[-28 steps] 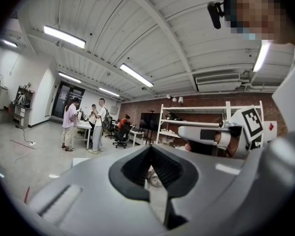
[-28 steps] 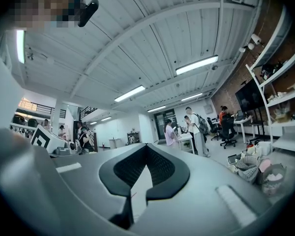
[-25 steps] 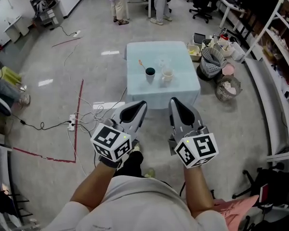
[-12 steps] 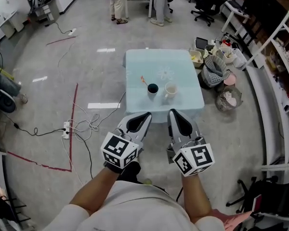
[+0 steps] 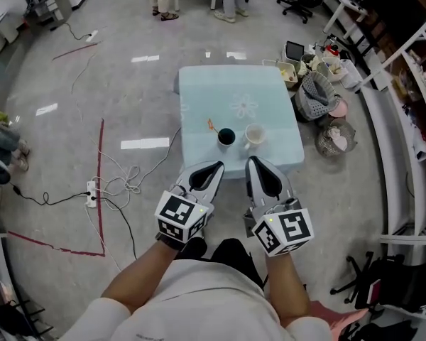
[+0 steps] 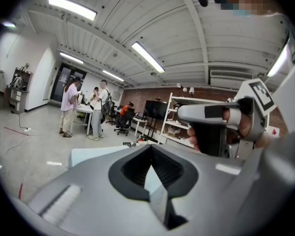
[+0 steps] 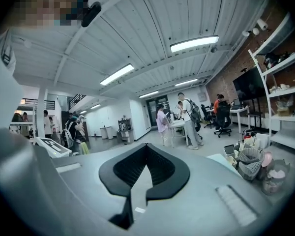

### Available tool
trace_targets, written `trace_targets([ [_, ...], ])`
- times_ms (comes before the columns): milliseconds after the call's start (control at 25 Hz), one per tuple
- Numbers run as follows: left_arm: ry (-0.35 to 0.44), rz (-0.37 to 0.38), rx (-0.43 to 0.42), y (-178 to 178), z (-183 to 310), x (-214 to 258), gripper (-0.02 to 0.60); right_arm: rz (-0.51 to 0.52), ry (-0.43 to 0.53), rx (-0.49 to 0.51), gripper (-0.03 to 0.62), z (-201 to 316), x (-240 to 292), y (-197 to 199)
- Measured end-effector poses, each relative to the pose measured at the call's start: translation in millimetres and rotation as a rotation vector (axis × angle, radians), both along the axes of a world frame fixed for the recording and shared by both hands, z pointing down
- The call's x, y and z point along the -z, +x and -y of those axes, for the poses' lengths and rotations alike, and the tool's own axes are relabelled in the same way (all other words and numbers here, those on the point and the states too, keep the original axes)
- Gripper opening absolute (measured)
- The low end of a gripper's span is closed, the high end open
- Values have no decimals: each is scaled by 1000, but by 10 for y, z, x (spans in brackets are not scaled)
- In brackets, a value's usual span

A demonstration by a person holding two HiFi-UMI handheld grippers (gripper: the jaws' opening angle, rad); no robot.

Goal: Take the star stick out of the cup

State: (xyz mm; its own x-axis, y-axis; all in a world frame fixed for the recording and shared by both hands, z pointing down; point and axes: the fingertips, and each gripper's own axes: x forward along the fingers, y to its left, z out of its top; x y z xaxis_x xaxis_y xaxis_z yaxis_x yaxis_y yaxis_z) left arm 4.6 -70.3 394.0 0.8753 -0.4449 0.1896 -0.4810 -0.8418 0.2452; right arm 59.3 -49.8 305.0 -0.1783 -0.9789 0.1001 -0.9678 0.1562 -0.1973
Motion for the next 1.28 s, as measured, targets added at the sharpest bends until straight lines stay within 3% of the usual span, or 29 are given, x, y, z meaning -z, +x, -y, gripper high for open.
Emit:
trace_targets([
  [320, -80, 15, 49, 145, 368, -485, 6, 19, -35, 16, 9, 486, -273, 209],
  [880, -252, 59, 228, 609, 1065, -1521, 8, 33, -168, 247, 9, 1638, -1027, 567],
  [1280, -396, 47, 416, 598, 1496, -2373, 18, 62, -258, 353, 9, 2105, -1674, 602],
])
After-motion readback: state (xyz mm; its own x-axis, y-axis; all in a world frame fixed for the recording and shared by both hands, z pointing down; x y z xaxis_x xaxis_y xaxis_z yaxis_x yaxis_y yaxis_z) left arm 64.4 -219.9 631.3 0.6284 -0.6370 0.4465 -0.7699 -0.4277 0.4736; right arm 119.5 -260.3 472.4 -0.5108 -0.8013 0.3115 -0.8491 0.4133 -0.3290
